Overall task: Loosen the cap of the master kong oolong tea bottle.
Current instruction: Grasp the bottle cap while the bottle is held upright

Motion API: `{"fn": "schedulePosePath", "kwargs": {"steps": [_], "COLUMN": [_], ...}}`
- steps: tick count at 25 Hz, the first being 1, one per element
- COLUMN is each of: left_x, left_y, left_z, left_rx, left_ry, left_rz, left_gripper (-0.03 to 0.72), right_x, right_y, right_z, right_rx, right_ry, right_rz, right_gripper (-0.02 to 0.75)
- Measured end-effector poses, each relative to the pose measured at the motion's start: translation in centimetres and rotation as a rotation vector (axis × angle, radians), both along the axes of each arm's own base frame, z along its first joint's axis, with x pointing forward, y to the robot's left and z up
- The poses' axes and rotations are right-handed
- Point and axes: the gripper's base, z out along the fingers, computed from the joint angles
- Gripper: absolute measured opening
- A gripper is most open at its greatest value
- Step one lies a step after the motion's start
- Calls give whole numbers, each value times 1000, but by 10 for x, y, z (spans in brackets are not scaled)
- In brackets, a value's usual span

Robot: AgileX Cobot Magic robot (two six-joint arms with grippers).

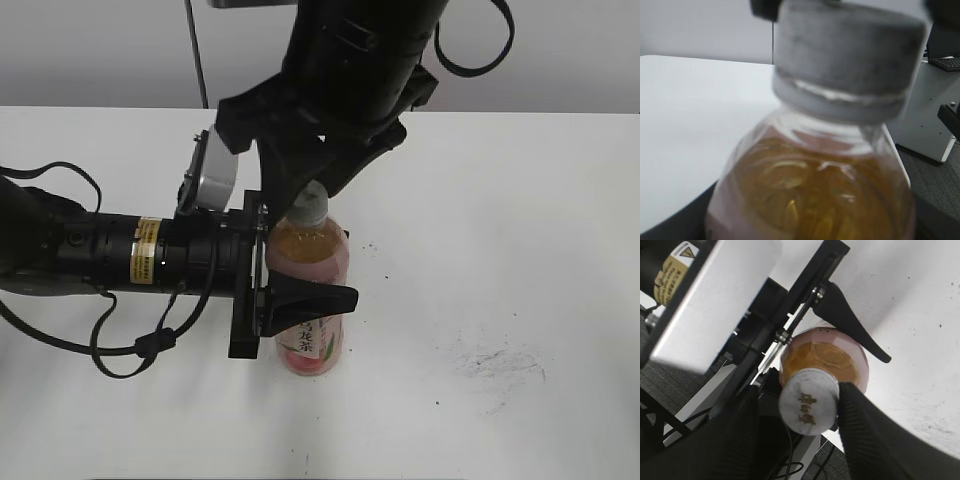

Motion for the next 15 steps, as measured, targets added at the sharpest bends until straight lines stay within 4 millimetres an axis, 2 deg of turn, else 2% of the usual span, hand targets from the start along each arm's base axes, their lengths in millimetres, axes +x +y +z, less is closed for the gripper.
{"fn": "schedulePosePath", "kwargs": {"steps": [3,10,15], "left_x": [0,0,0], "left_y": [0,0,0], "left_z": [0,0,0], "left_rx": [0,0,0], "left_ry": [0,-1,-3], "left_rz": [0,-3,-6], "left_gripper": [445,445,445], "right_x": [0,-2,-1], "right_y": [0,-1,-3], "right_z": [0,-7,-7], "right_rx": [4,-13,-29], "right_ry": [4,15,0], "right_rz": [2,18,30], "right_gripper": [407,390,279]}}
